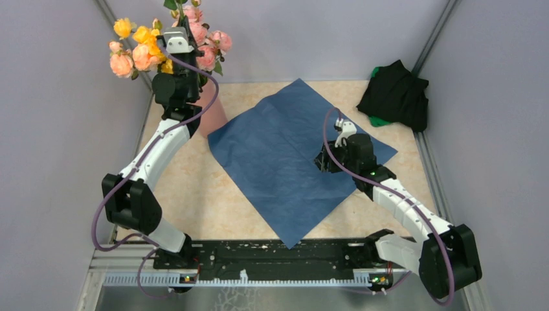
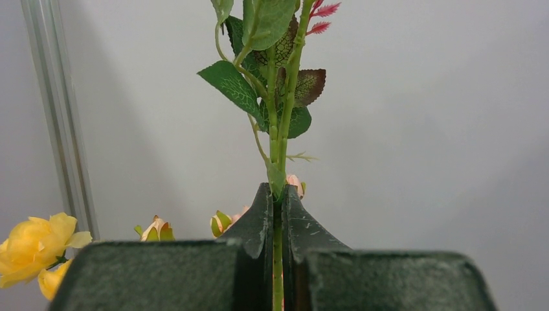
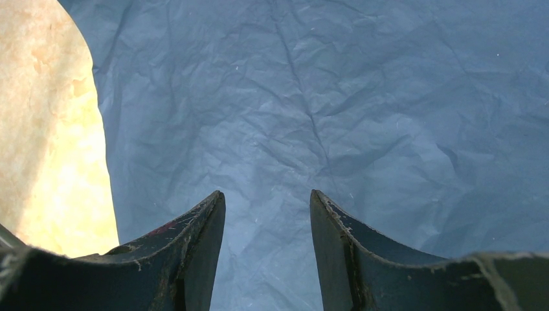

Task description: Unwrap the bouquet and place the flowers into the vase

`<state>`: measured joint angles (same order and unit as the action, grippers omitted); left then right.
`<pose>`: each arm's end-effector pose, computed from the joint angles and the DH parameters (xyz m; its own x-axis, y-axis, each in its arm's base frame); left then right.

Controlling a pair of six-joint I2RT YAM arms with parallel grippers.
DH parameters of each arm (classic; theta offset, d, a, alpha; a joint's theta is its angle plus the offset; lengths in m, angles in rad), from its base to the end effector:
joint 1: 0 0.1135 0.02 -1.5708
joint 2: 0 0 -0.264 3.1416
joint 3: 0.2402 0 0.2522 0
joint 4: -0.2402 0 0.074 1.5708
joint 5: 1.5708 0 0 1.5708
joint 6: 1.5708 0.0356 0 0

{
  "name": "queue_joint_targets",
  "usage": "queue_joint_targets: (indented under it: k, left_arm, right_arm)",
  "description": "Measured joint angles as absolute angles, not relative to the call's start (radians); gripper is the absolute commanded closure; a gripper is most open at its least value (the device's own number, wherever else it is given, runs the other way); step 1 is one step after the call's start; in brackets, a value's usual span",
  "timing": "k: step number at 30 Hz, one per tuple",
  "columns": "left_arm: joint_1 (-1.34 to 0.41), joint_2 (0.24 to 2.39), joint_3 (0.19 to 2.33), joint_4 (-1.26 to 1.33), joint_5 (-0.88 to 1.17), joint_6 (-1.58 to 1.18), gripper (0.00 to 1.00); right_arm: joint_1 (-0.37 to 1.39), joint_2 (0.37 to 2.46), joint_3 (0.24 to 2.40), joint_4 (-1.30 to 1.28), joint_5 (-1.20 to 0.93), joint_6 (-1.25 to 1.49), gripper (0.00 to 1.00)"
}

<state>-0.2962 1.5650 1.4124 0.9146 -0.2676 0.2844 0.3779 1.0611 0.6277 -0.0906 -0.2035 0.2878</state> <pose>0.3357 -0.0926 0.4743 0.6614 0.0811 -0.7456 -0.0907 0.9955 0.0278 0.2139 0.0926 0.2411 -0.5946 0.0630 -0.8015 -0.3704 0.8633 0.3427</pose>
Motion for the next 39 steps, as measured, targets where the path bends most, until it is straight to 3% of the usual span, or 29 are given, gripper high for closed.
queue_joint_targets:
  k: [39]
  left_arm:
    - [-0.294,1.514,1.037,1.055,-0.435,0.203,1.00]
  right_arm:
    - [0.378,1.102,0.628,-0.089,-0.224,0.288,0.49]
